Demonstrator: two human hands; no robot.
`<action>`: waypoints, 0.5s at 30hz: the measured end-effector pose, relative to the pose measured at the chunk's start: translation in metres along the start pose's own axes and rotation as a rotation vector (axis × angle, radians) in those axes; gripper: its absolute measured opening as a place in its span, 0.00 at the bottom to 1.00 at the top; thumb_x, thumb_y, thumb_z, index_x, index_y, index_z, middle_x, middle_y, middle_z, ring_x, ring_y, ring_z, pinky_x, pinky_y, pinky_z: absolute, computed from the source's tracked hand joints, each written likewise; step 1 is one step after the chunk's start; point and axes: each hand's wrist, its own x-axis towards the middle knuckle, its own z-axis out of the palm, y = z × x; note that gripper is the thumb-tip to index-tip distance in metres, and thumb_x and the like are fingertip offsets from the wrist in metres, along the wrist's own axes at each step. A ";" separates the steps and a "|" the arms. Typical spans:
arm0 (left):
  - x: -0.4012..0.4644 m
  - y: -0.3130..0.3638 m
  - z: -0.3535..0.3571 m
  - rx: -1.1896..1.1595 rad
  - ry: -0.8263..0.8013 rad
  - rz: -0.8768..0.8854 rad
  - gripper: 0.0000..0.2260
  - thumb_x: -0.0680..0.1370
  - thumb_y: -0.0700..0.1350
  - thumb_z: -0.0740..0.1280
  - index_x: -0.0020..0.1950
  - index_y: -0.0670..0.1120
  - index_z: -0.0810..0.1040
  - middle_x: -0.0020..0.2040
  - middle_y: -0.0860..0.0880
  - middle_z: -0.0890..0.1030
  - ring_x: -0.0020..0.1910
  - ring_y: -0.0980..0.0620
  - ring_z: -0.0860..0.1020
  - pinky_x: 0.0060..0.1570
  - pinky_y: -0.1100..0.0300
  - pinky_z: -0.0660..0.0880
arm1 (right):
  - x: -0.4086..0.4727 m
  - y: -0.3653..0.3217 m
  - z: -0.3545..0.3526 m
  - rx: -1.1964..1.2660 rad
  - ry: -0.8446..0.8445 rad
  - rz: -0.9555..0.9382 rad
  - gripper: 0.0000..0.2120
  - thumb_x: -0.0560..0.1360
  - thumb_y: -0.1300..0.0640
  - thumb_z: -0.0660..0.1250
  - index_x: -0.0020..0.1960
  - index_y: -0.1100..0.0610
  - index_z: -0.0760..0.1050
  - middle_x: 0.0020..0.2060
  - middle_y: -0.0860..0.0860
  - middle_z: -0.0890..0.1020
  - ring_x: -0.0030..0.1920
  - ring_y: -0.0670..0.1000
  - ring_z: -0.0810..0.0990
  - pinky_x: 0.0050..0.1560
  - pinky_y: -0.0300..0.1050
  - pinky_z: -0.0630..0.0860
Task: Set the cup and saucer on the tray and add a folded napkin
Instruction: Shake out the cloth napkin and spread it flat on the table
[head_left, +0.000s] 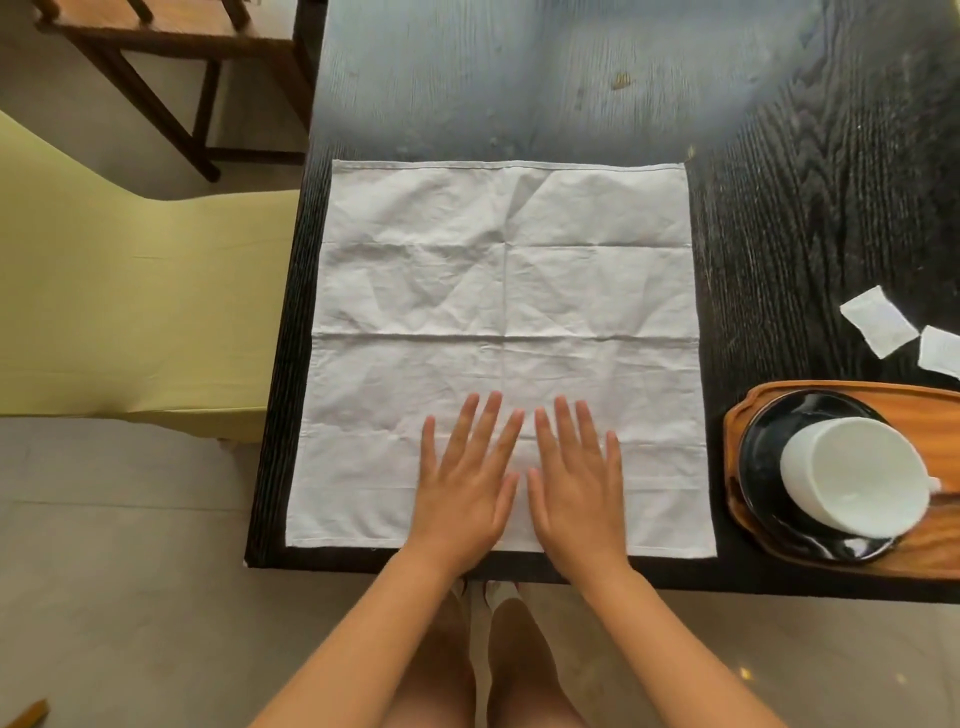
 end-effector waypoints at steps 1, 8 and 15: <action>0.010 0.003 0.006 0.020 -0.015 -0.002 0.25 0.80 0.54 0.47 0.76 0.53 0.48 0.77 0.47 0.51 0.76 0.49 0.46 0.71 0.42 0.45 | 0.005 0.000 0.006 -0.032 -0.028 -0.001 0.27 0.78 0.49 0.49 0.75 0.54 0.50 0.76 0.53 0.52 0.75 0.52 0.45 0.72 0.55 0.44; 0.000 -0.076 0.008 0.051 -0.052 -0.145 0.29 0.77 0.58 0.48 0.77 0.54 0.47 0.78 0.49 0.46 0.76 0.51 0.43 0.72 0.52 0.38 | 0.003 0.067 0.002 -0.098 -0.061 0.092 0.30 0.77 0.48 0.47 0.75 0.57 0.45 0.75 0.53 0.50 0.75 0.48 0.42 0.73 0.49 0.41; 0.017 -0.099 -0.026 -0.061 0.046 -0.375 0.32 0.76 0.59 0.47 0.76 0.43 0.45 0.77 0.46 0.48 0.76 0.52 0.46 0.71 0.56 0.31 | 0.026 0.042 -0.018 0.022 0.016 0.160 0.30 0.78 0.46 0.47 0.75 0.58 0.46 0.75 0.54 0.49 0.75 0.51 0.45 0.73 0.50 0.41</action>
